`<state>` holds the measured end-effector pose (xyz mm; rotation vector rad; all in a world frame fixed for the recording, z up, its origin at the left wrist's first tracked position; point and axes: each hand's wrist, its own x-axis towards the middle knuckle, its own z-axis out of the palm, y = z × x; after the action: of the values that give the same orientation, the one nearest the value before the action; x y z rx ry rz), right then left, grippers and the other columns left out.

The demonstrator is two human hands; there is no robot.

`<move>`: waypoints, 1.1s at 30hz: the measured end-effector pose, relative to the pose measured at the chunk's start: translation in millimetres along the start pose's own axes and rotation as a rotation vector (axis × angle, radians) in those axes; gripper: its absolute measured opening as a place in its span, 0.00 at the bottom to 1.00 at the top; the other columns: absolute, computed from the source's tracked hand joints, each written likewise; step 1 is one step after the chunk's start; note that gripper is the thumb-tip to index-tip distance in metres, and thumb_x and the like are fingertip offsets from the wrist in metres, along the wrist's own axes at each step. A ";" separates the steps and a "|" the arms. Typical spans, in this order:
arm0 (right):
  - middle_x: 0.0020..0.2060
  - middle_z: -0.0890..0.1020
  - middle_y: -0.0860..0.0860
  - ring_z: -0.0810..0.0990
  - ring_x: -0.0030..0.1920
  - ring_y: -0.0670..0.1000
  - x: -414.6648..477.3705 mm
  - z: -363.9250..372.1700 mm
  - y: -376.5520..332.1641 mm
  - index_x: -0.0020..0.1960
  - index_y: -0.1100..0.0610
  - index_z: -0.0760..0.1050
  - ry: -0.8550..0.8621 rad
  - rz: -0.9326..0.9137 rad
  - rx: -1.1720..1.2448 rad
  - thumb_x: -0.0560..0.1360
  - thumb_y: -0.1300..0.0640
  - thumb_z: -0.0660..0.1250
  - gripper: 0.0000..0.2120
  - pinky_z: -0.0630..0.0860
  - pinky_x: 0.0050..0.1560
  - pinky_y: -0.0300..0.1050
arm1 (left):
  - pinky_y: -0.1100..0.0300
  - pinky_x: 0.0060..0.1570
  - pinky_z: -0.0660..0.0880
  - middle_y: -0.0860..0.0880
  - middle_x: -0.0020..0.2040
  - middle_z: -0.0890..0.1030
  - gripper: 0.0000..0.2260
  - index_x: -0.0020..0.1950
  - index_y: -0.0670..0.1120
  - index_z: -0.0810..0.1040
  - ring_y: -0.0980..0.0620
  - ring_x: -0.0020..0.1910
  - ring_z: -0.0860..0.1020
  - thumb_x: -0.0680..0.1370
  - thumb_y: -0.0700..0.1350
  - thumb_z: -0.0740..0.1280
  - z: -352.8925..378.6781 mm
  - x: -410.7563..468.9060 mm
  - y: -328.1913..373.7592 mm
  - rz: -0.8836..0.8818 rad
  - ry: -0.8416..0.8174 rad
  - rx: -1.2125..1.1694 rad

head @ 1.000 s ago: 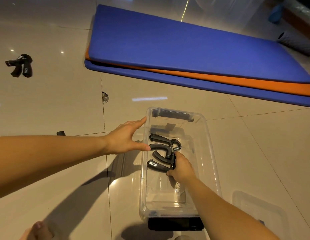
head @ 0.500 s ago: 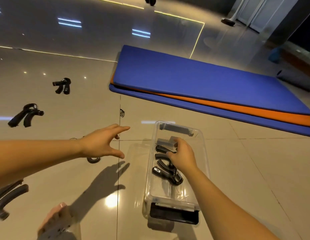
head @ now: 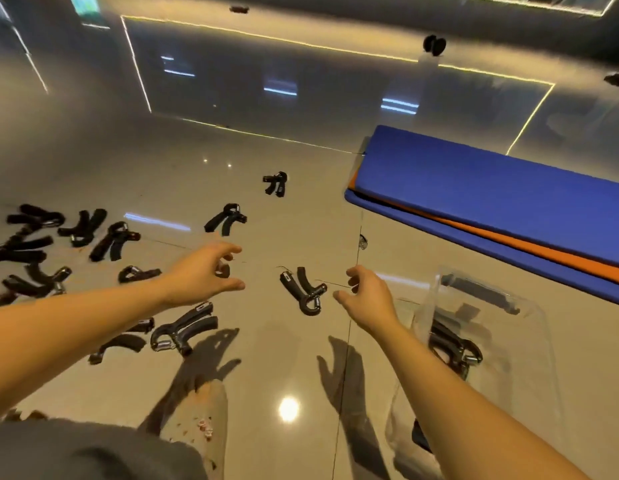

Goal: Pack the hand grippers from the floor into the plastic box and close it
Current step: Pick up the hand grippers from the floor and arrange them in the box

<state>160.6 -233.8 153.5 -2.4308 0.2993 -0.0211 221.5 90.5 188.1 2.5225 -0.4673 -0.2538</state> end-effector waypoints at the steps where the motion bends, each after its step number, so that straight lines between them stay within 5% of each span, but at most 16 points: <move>1: 0.60 0.80 0.51 0.79 0.58 0.53 5.6 12.1 -0.9 0.70 0.54 0.73 -0.025 -0.002 -0.012 0.75 0.50 0.74 0.26 0.78 0.58 0.52 | 0.65 0.51 0.74 0.50 0.67 0.76 0.34 0.75 0.53 0.68 0.60 0.55 0.75 0.72 0.58 0.76 7.8 -7.0 -18.2 -0.035 0.012 0.005; 10: 0.62 0.81 0.51 0.80 0.59 0.55 79.2 126.0 10.3 0.72 0.53 0.73 -0.215 -0.065 -0.126 0.76 0.46 0.72 0.28 0.79 0.56 0.52 | 0.51 0.61 0.75 0.50 0.68 0.75 0.37 0.77 0.51 0.68 0.50 0.64 0.75 0.72 0.63 0.74 85.1 -16.6 -157.5 -0.173 -0.039 0.170; 15: 0.54 0.79 0.54 0.78 0.52 0.57 119.9 164.8 26.3 0.63 0.56 0.77 -0.210 -0.062 -0.280 0.74 0.46 0.74 0.22 0.75 0.47 0.50 | 0.49 0.61 0.73 0.49 0.67 0.73 0.43 0.80 0.49 0.63 0.47 0.64 0.72 0.70 0.64 0.75 116.6 3.3 -188.1 -0.266 -0.069 0.171; 24: 0.50 0.79 0.54 0.77 0.52 0.57 135.2 200.6 40.4 0.61 0.57 0.76 -0.110 -0.017 -0.479 0.73 0.41 0.74 0.25 0.67 0.60 0.51 | 0.61 0.52 0.70 0.56 0.54 0.72 0.37 0.75 0.54 0.71 0.55 0.53 0.71 0.68 0.58 0.79 135.2 8.8 -204.4 -0.247 -0.051 -0.007; 28: 0.51 0.78 0.52 0.76 0.53 0.55 129.0 193.0 40.5 0.65 0.54 0.75 -0.150 0.019 -0.406 0.73 0.40 0.73 0.27 0.69 0.60 0.52 | 0.74 0.46 0.67 0.61 0.52 0.71 0.37 0.74 0.57 0.71 0.63 0.50 0.72 0.68 0.60 0.79 133.7 19.4 -199.2 -0.211 -0.053 -0.077; 33: 0.48 0.74 0.46 0.73 0.49 0.50 102.6 155.2 32.7 0.69 0.51 0.75 -0.085 -0.046 -0.232 0.72 0.43 0.75 0.28 0.70 0.56 0.50 | 0.72 0.49 0.69 0.63 0.50 0.70 0.38 0.74 0.58 0.73 0.67 0.53 0.72 0.66 0.61 0.79 126.9 39.2 -165.5 -0.141 -0.058 -0.208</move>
<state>268.2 -182.6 6.9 -2.6598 0.2178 0.1013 268.3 143.3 -12.0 2.3512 -0.2696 -0.4083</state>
